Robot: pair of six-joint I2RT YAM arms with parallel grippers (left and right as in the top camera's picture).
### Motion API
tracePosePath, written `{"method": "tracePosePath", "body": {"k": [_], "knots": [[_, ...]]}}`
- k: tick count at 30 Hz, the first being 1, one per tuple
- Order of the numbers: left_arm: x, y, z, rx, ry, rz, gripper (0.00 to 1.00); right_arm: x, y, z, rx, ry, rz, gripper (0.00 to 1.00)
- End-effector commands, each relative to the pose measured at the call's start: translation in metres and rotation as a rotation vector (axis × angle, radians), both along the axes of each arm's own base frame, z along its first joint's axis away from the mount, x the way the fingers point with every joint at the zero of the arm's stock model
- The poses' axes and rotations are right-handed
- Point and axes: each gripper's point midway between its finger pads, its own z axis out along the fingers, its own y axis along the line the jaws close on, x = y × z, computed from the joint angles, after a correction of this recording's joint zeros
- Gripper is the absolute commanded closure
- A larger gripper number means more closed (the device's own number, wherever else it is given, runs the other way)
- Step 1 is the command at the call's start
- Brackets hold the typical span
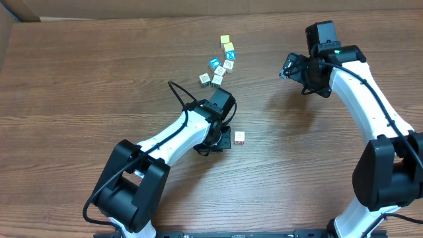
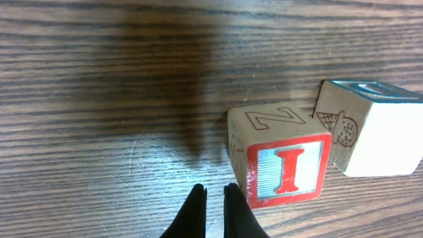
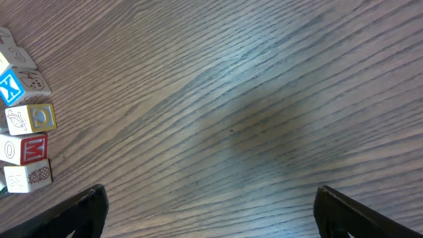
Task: Flip 4 blocks
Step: 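Lower and release the 'I' block next to the first block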
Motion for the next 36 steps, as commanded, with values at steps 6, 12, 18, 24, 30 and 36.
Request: {"method": "tracePosePath", "body": {"k": [6, 12, 18, 24, 30, 36], "knots": [[0.001, -0.001, -0.003, 0.003, -0.011, 0.017, 0.96, 0.004, 0.000, 0.007, 0.002, -0.020, 0.003, 0.00], [0.010, -0.006, -0.002, -0.018, -0.044, 0.028, 0.95, 0.004, 0.000, 0.007, 0.002, -0.020, 0.003, 0.00], [0.015, -0.003, -0.002, 0.002, -0.071, 0.036, 0.94, 0.004, 0.000, 0.007, 0.002, -0.020, 0.003, 0.00], [0.018, -0.002, -0.002, 0.008, -0.085, 0.038, 0.92, 0.004, 0.000, 0.007, 0.002, -0.020, 0.003, 0.00], [0.026, -0.007, 0.000, -0.014, -0.117, 0.039, 0.91, 0.004, 0.000, 0.007, 0.002, -0.020, 0.003, 0.00], [0.029, -0.009, 0.001, -0.023, -0.130, 0.040, 0.91, 0.004, 0.000, 0.007, 0.002, -0.020, 0.003, 0.00]]}}
